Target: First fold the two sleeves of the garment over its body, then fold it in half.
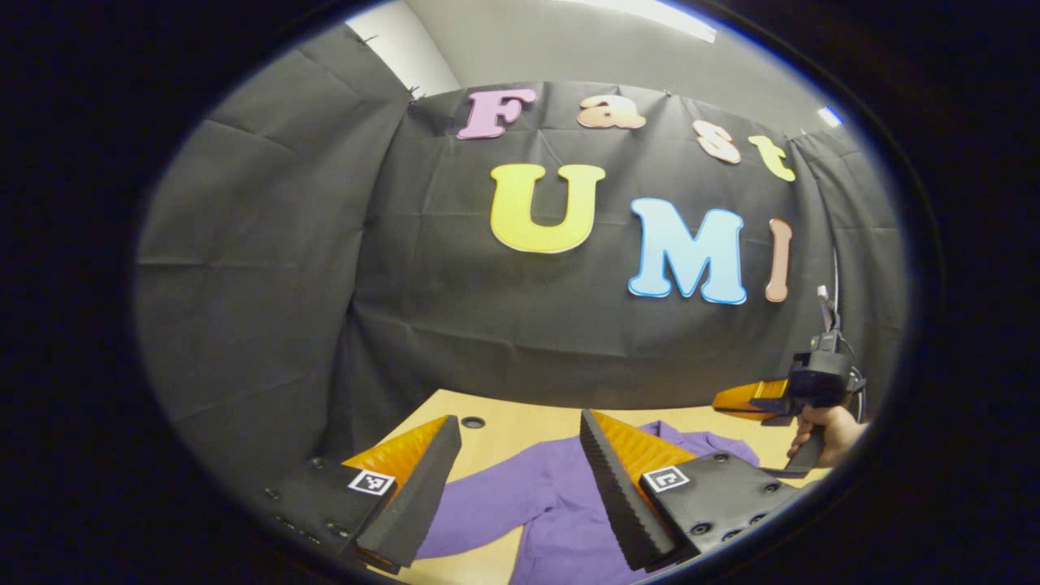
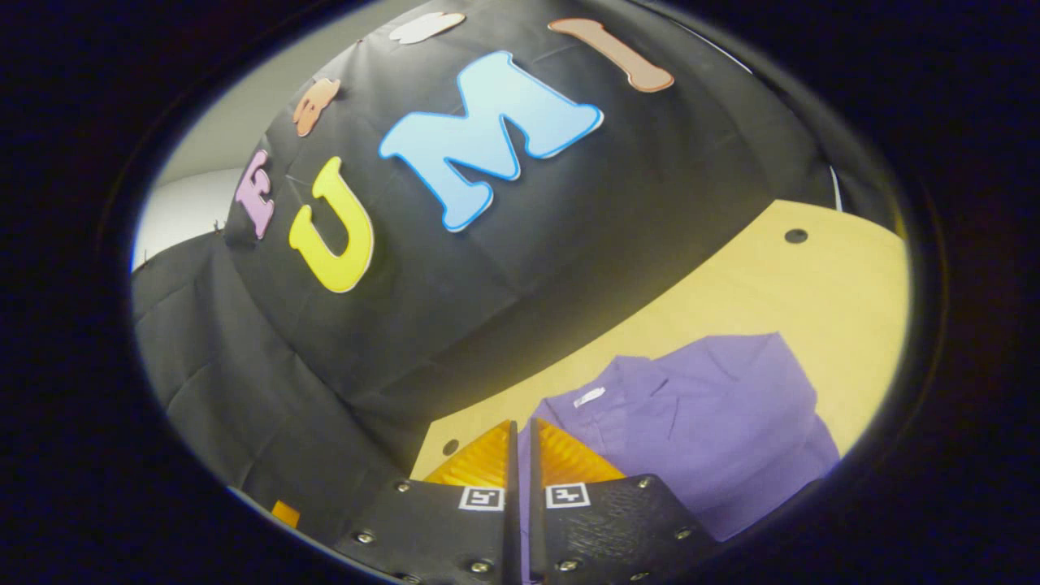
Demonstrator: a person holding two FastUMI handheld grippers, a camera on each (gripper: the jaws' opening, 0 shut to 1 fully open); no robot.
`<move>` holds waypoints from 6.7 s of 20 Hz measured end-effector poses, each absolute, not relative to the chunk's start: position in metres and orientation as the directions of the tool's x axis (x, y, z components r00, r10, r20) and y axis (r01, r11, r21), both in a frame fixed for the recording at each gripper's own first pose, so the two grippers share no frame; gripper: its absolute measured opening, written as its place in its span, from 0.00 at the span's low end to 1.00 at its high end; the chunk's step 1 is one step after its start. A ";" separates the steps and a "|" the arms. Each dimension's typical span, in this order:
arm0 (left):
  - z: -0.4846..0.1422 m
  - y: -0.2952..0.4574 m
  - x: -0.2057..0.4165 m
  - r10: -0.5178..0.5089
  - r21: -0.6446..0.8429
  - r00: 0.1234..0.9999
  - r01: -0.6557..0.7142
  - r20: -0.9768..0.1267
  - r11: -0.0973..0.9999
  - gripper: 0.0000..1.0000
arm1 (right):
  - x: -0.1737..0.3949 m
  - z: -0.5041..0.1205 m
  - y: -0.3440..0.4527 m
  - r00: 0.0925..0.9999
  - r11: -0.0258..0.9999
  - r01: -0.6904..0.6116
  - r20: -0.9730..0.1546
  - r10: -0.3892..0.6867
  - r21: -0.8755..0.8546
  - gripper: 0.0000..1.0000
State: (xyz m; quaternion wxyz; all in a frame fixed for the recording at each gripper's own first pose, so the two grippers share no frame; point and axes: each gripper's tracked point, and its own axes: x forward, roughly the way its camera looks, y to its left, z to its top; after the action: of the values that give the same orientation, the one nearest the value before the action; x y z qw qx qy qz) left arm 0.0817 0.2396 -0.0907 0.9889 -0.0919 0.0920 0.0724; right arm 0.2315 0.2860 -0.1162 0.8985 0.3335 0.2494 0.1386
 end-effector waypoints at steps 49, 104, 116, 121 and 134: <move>-0.382 0.421 -0.023 0.594 0.104 0.389 -0.771 -0.705 0.628 0.14 | 0.071 -0.008 0.035 0.984 0.993 -0.030 -0.180 0.009 -0.116 0.98; -0.220 -0.137 0.253 -0.171 -0.171 0.844 0.096 -0.508 0.981 0.58 | 0.060 -0.106 -0.018 0.916 0.978 -0.204 -0.359 0.180 -0.031 0.98; -0.198 -0.081 0.146 -0.194 -0.198 0.829 0.103 -0.524 0.975 0.99 | 0.016 -0.157 0.011 0.872 0.986 -0.163 -0.473 0.128 -0.034 0.98; -0.215 -0.018 0.083 -0.163 -0.171 0.803 0.078 -0.573 0.982 0.99 | -0.007 -0.191 0.024 0.818 0.994 -0.109 -0.567 0.093 0.006 0.99; -0.283 0.125 -0.076 -0.043 -0.114 0.688 -0.058 -0.724 0.992 0.99 | -0.064 -0.254 0.044 0.697 0.991 0.000 -0.711 0.095 0.132 0.99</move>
State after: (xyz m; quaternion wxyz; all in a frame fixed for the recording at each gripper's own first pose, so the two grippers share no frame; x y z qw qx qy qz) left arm -0.0763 0.1255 -0.2830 0.9166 -0.0640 0.3947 0.0043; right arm -0.0638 0.0439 -0.2545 0.9191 0.0612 0.3883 0.0258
